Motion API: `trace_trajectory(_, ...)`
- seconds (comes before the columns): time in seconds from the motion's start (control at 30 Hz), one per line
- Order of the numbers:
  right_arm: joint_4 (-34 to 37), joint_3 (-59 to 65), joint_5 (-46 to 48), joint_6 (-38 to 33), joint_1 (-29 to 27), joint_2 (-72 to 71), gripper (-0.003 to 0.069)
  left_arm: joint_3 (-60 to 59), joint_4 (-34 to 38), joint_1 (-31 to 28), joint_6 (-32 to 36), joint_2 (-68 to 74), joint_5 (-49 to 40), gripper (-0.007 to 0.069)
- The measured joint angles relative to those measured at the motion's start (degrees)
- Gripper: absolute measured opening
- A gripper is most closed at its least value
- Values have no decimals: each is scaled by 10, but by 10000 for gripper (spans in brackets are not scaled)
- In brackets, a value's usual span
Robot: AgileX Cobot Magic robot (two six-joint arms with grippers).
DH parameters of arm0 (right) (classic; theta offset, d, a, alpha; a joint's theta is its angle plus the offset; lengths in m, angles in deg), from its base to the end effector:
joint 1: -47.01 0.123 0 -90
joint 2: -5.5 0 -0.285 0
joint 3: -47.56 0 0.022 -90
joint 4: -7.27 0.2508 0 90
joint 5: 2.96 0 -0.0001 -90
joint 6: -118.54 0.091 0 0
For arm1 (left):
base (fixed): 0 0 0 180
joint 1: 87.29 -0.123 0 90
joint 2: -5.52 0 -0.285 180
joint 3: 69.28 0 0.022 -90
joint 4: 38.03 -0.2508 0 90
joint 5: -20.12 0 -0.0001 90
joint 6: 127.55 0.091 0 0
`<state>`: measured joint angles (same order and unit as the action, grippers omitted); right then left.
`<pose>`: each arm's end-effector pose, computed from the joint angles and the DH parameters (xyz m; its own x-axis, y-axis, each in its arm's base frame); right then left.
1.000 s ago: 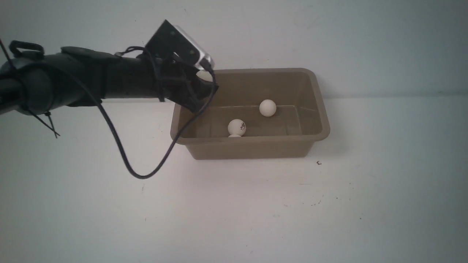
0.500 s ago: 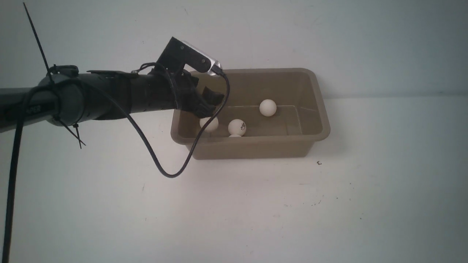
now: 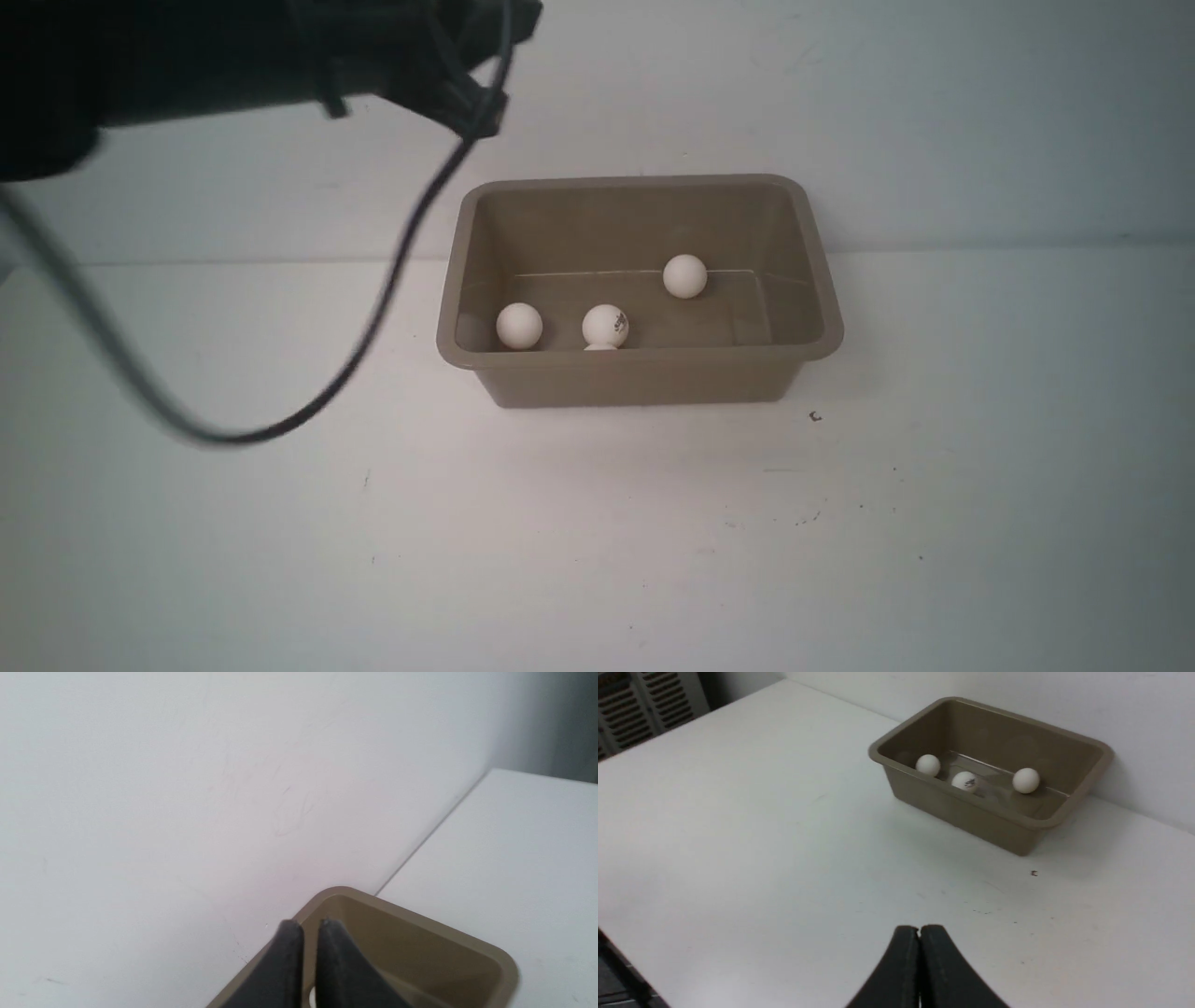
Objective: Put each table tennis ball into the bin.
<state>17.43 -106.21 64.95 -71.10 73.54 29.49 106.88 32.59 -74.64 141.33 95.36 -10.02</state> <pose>-0.0088 0.0123 0.3743 -0.3579 -0.2898 -0.8877 -0.6092 0.7929 -0.0133 0.3110 -0.1141 0.3936 0.0002 0.3236 -0.9462 0.6857 0.6887 0.2357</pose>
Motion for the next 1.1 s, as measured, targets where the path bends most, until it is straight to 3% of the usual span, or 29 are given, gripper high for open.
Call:
trace_trajectory(0.13,-58,0,-4,-2,0,0,-18,-96,-125,0,-101,-126,-1,-4)
trace_trajectory(0.27,-109,1,-20,-2,0,0,-18,-207,-163,0,-159,-246,16,-4)
trace_trajectory(0.47,-138,66,-83,8,0,-41,-18,-358,-166,0,-187,-416,83,-4)
trace_trajectory(0.63,-158,170,-137,43,0,-119,-18,-436,-166,0,-232,-496,88,-4)
trace_trajectory(0.87,-216,251,-163,159,0,-170,-18,-502,-166,0,-278,-538,108,-4)
trace_trajectory(1.1,-245,259,-173,186,0,-170,-18,-564,-145,0,-276,-543,129,-4)
